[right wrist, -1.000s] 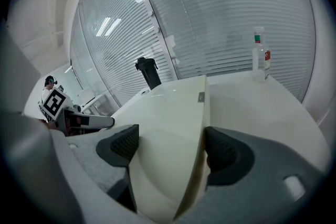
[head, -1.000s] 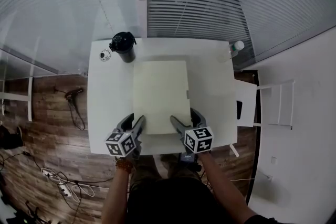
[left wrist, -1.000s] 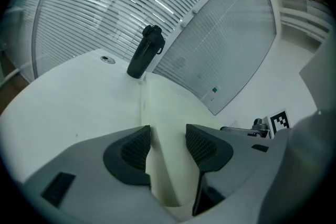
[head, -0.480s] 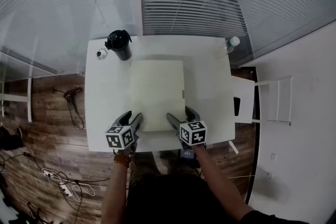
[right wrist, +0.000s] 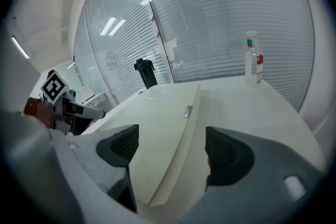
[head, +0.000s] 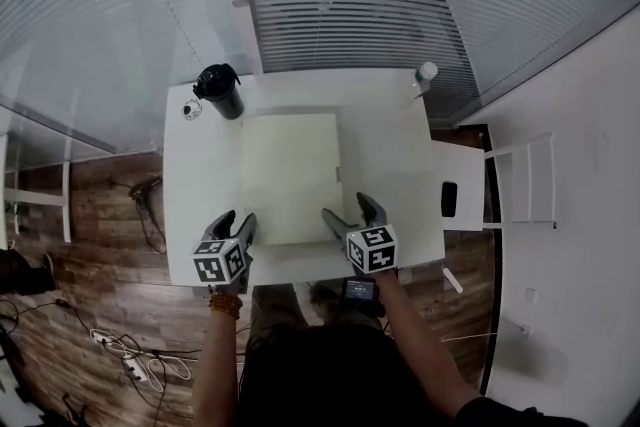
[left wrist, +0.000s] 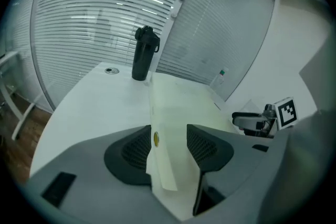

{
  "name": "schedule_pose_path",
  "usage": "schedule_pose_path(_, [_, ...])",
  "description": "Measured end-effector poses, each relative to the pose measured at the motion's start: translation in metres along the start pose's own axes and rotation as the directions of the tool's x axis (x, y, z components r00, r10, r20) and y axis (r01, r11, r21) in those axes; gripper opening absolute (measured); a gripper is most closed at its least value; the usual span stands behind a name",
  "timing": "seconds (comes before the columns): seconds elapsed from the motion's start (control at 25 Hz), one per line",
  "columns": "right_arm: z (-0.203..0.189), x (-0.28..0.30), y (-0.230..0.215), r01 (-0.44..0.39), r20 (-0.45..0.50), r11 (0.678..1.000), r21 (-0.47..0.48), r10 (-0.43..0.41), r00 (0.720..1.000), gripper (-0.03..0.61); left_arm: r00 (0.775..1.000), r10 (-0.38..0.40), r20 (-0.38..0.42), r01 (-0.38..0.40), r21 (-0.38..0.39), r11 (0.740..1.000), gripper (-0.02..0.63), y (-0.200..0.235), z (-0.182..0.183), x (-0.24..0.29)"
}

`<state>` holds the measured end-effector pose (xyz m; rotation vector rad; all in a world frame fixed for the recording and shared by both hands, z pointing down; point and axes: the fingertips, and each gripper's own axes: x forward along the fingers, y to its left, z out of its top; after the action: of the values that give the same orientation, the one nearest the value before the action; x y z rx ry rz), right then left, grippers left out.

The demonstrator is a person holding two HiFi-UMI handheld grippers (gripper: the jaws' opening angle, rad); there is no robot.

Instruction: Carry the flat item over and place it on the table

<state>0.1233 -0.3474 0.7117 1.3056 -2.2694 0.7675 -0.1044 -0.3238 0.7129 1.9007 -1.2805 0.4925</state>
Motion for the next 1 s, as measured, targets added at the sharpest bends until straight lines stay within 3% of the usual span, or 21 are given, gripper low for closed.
schedule_pose_path(0.36, [0.008, -0.041, 0.003, -0.013, 0.092, 0.999, -0.046, 0.018, 0.996, 0.391, 0.997, 0.068, 0.042, -0.071, 0.08, 0.994, 0.219, -0.033, -0.019, -0.023])
schedule_pose_path(0.44, [0.002, -0.049, 0.003, 0.006, 0.094, 0.998, -0.062, 0.0, 0.996, 0.289, 0.995, 0.081, 0.05, -0.085, 0.077, 0.993, 0.219, -0.035, -0.024, -0.029])
schedule_pose_path(0.56, [-0.008, -0.057, 0.004, 0.027, 0.092, 0.996, -0.088, -0.018, 0.996, 0.223, 0.996, 0.073, 0.059, -0.078, 0.086, 0.993, 0.127, -0.044, -0.029, -0.036])
schedule_pose_path(0.64, [-0.013, -0.063, 0.006, 0.03, 0.092, 0.994, -0.105, -0.021, 0.996, 0.158, 0.994, 0.077, 0.072, -0.084, 0.091, 0.992, 0.121, -0.048, -0.031, -0.042])
schedule_pose_path(0.72, [-0.017, -0.067, 0.009, 0.026, 0.091, 0.993, -0.117, -0.016, 0.996, 0.133, 0.993, 0.078, 0.085, -0.086, 0.088, 0.992, 0.112, -0.051, -0.033, -0.047])
schedule_pose_path(0.8, [-0.021, -0.071, 0.011, 0.023, 0.087, 0.992, -0.122, -0.013, 0.996, 0.055, 0.993, 0.076, 0.092, -0.083, 0.08, 0.993, 0.097, -0.054, -0.037, -0.051])
schedule_pose_path(1.0, [-0.021, -0.076, 0.015, 0.002, 0.094, 0.991, -0.131, 0.011, 0.995, 0.012, 0.991, 0.092, 0.1, -0.099, 0.07, 0.993, 0.097, -0.057, -0.047, -0.057])
